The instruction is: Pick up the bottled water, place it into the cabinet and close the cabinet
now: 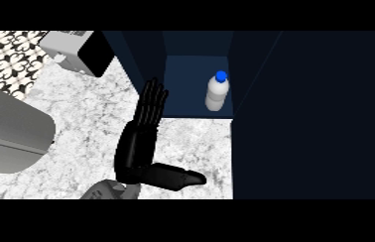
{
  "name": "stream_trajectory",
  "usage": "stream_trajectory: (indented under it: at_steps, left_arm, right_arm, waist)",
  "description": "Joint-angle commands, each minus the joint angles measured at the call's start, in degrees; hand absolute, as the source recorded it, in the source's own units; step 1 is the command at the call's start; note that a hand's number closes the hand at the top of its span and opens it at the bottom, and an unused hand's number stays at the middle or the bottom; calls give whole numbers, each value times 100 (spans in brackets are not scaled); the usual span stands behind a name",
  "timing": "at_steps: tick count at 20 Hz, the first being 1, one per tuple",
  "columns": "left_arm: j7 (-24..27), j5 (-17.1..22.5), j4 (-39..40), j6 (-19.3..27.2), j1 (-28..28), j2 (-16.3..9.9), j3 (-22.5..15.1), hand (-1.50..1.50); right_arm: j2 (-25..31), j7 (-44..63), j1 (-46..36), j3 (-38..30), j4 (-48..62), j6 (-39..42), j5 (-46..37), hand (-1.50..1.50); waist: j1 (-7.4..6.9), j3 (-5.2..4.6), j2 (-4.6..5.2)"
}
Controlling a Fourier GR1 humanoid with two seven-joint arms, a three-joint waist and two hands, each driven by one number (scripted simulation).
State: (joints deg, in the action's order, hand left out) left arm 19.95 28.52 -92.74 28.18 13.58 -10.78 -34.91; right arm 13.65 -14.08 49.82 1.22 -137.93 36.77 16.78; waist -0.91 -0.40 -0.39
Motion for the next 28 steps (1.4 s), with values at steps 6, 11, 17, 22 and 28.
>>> stream_trajectory:
  at_steps: [6,11,17,22,28]
  left_arm:
    - [328,-25,-1024,-178,-1234,-615,19,-150]
    - [337,11,-1512,-134,-1771,-885,109,-150]
    - [602,273,-1632,-576,-2141,-1192,473,-150]
    - [791,435,-1956,-814,-2730,-1501,700,-150]
    - [683,733,-1981,-1104,-2792,-1780,1096,-150]
  right_arm:
    - [410,1028,259,1058,-1337,14,-719,150]
    - [223,1302,-22,2089,-1375,-186,-1286,150]
    - [-83,1901,-373,3439,-1382,-571,-2179,150]
    - [-354,2127,-1016,4070,-1185,-827,-2770,150]
    - [-592,2874,-1998,4501,-970,-1041,-2908,150]
  waist:
    - [40,16,16]
    - [61,14,-10]
    - [59,2,-4]
    - [-23,2,-23]
    - [-101,-25,-22]
